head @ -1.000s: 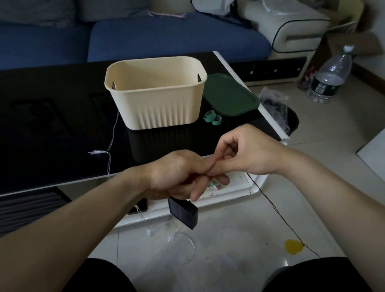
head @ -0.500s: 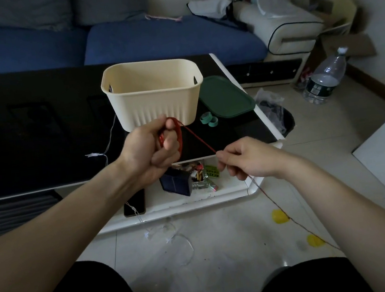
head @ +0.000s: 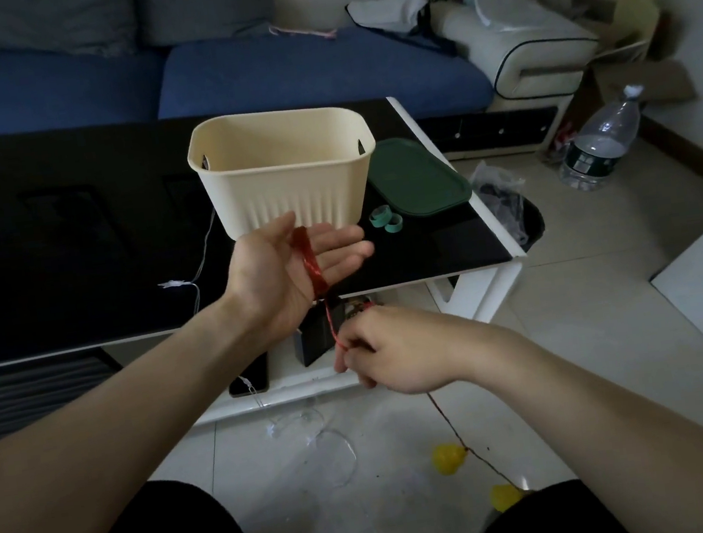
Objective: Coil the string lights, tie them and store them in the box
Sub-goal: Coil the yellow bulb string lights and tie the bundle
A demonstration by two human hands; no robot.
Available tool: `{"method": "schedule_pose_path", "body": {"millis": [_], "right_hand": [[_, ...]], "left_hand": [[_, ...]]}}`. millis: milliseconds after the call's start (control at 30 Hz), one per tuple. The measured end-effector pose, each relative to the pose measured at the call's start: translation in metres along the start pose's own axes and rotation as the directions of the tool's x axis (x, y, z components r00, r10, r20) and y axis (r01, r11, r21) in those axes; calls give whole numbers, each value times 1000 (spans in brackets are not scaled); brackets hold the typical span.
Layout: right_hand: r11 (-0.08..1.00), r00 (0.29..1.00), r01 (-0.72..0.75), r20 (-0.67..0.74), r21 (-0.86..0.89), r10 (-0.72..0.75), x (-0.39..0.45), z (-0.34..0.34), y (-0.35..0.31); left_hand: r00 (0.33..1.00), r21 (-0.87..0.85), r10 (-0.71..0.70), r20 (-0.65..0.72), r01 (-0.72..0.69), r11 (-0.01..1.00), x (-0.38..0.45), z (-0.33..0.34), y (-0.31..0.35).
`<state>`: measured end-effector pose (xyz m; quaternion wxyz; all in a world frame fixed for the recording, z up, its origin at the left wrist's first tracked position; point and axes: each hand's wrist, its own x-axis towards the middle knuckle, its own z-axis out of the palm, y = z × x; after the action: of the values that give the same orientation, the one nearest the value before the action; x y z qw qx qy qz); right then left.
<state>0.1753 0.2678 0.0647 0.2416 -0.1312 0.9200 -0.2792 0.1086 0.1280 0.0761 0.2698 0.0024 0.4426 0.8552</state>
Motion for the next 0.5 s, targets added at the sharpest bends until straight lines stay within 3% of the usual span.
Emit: {"method": "schedule_pose_path", "body": {"millis": [100,200,300,500], "right_hand": [[999,1000,21,-2,-25,-21,1,5,-4],[999,999,33,-40,1,-33,2,5,-5],[1000,996,15,-93,-8,-15,1,-2,-1],[997,981,-5,-191,73,19,-7,-18,10]], "left_hand": [[990,96,-137,43,133,987,-3,2,-4],[954,332,-293,58,258,907,-4,0,-12],[922,539,-380,74,283,793,-5,-1,-21],[855,691,-501,133,283,665,-4,-3,-25]]}}
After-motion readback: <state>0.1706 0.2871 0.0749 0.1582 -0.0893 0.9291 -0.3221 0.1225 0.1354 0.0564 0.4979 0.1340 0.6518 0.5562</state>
